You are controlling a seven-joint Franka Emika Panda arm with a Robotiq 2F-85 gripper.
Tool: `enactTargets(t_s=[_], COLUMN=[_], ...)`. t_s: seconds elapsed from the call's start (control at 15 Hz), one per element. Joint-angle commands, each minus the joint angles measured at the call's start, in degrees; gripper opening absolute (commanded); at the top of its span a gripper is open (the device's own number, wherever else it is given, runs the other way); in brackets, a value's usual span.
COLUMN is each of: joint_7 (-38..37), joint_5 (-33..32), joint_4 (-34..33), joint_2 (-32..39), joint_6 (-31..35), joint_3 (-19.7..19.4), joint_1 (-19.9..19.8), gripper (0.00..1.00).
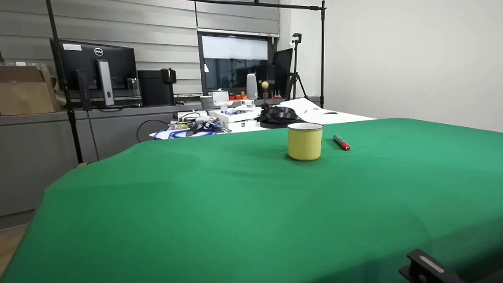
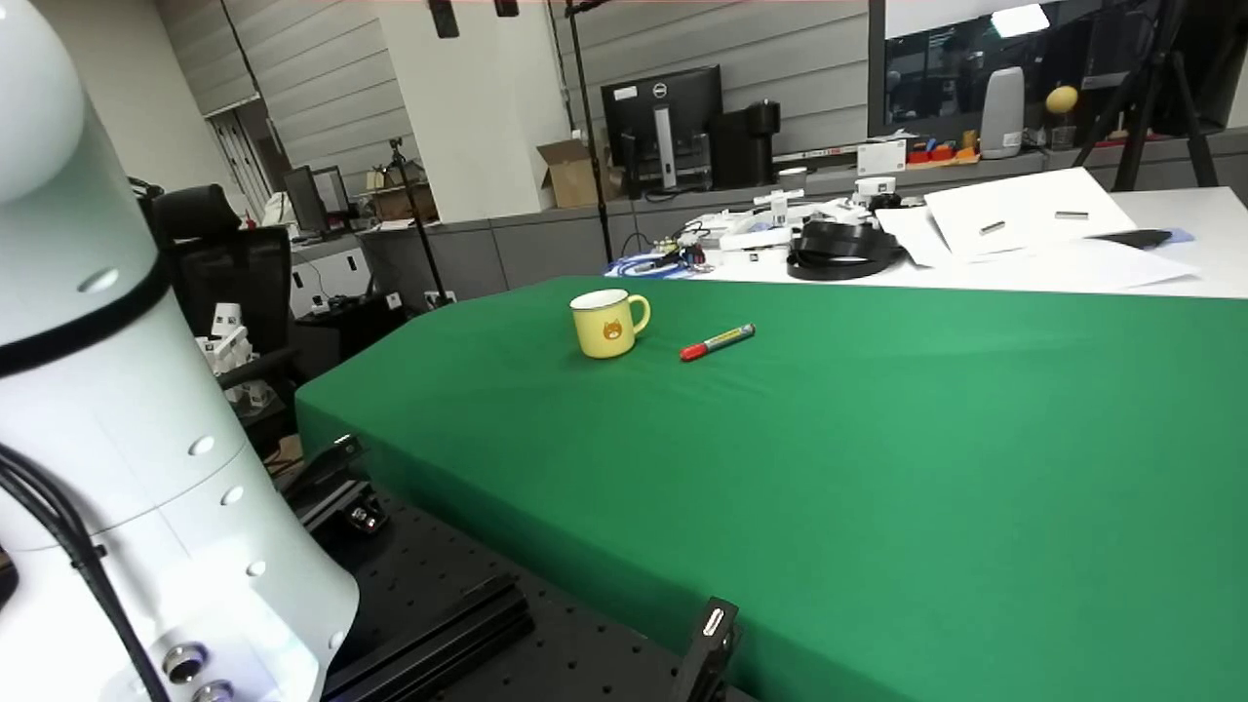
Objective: Pick the marker and put it in the cup
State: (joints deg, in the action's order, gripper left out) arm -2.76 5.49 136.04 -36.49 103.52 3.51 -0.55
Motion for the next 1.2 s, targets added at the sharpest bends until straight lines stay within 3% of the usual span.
enactTargets(t_s=[0.0, 0.33, 0.6, 0.87, 1.13], joint_7=[-7.64, -19.70, -31.03, -39.20, -38.42], joint_5=[0.07, -1.98, -7.97, -16.04, -17.87], joint_4=[-4.78, -9.97, -15.30, -20.80, -26.90], joint_2=[10.77, 24.62, 33.79, 42.36, 49.04], joint_6=[7.31, 20.99, 29.03, 29.29, 26.32], joint_3=[-0.42, 0.22, 0.02, -2.05, -5.56], joint_1=[-2.90, -5.74, -5.56, -3.92, -2.71], gripper=[1.00, 1.00, 1.00, 1.00, 1.00])
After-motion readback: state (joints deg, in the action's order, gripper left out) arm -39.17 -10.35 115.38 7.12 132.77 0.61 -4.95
